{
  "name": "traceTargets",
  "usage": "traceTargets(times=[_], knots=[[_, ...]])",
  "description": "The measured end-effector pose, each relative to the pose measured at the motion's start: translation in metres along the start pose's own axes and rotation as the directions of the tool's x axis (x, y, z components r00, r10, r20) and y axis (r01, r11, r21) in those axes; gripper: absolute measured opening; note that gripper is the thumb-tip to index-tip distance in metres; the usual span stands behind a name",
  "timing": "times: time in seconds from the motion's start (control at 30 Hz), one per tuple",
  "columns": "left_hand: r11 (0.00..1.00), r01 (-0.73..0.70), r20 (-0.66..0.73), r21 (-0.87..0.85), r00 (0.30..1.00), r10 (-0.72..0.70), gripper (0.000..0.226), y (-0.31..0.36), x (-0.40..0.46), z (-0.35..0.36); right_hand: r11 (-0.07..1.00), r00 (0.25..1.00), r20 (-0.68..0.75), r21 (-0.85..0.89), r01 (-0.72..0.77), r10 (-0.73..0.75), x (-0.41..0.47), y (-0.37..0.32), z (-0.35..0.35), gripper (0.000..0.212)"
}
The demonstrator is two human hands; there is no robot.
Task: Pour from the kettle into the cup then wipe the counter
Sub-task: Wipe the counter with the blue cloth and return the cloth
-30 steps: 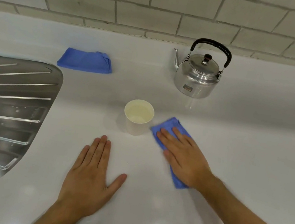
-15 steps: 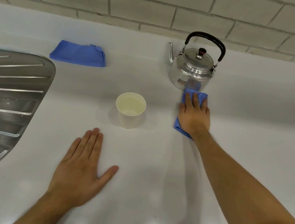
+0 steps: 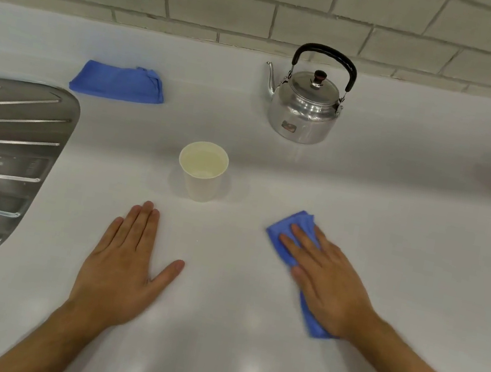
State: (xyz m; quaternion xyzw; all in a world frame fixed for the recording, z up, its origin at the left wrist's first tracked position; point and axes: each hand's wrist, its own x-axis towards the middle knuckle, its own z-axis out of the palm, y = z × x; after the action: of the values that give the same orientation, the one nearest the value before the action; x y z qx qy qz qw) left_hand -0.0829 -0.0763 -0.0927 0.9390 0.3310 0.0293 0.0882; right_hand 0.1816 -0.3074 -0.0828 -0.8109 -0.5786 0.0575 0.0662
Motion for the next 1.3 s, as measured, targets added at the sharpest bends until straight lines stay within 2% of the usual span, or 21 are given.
traceTargets(times=[0.1, 0.2, 0.3, 0.43, 0.53, 0.63, 0.8, 0.9, 1.0, 1.07, 1.3], knots=[[1.000, 0.001, 0.001, -0.010, 1.000, -0.001, 0.092, 0.000, 0.000, 0.000, 0.983, 0.982, -0.061, -0.026, -0.181, 0.180, 0.036, 0.043, -0.006, 0.049], [1.000, -0.002, 0.000, -0.009, 1.000, 0.002, 0.091, 0.000, 0.000, 0.000, 0.946, 0.948, -0.032, -0.069, -0.318, 0.316, 0.088, 0.084, -0.011, 0.058], [1.000, -0.009, 0.003, -0.008, 1.000, 0.009, 0.091, 0.000, 0.001, 0.000, 0.910, 0.908, -0.061, -0.009, -0.415, 0.414, 0.136, 0.104, -0.020, 0.057], [1.000, -0.012, 0.002, 0.004, 1.000, 0.012, 0.091, 0.000, 0.001, -0.001, 0.923, 0.921, -0.067, 0.006, -0.384, 0.383, 0.162, 0.110, -0.021, 0.050], [1.000, -0.007, 0.004, 0.010, 1.000, 0.007, 0.091, 0.000, 0.002, -0.001, 0.978, 0.977, -0.035, 0.020, -0.209, 0.209, 0.140, 0.098, -0.021, 0.047], [1.000, -0.001, 0.004, 0.006, 1.000, 0.001, 0.092, 0.000, 0.002, 0.000, 0.992, 0.993, -0.045, 0.057, -0.110, 0.112, 0.090, 0.067, -0.017, 0.047], [0.999, -0.011, 0.023, -0.043, 1.000, 0.012, 0.092, 0.000, 0.001, -0.002, 0.980, 0.980, -0.013, 0.020, -0.196, 0.196, 0.028, -0.019, -0.001, 0.056], [0.982, -0.015, 0.013, -0.188, 1.000, 0.018, 0.083, -0.001, -0.004, -0.007, 0.974, 0.974, 0.012, -0.003, -0.228, 0.228, 0.013, -0.074, 0.009, 0.059], [0.897, 0.029, -0.005, -0.442, 0.999, -0.035, 0.065, -0.001, -0.011, -0.013, 0.973, 0.973, 0.026, -0.002, -0.230, 0.230, 0.012, -0.122, 0.019, 0.062], [0.836, 0.055, 0.000, -0.545, 0.998, -0.066, 0.059, -0.005, -0.021, -0.018, 0.974, 0.974, 0.027, 0.019, -0.227, 0.226, 0.019, -0.155, 0.025, 0.063], [0.788, 0.060, -0.065, -0.613, 0.990, -0.126, 0.051, -0.050, -0.065, -0.032, 0.976, 0.992, 0.040, 0.175, -0.128, 0.123, 0.070, -0.273, 0.049, 0.063]])
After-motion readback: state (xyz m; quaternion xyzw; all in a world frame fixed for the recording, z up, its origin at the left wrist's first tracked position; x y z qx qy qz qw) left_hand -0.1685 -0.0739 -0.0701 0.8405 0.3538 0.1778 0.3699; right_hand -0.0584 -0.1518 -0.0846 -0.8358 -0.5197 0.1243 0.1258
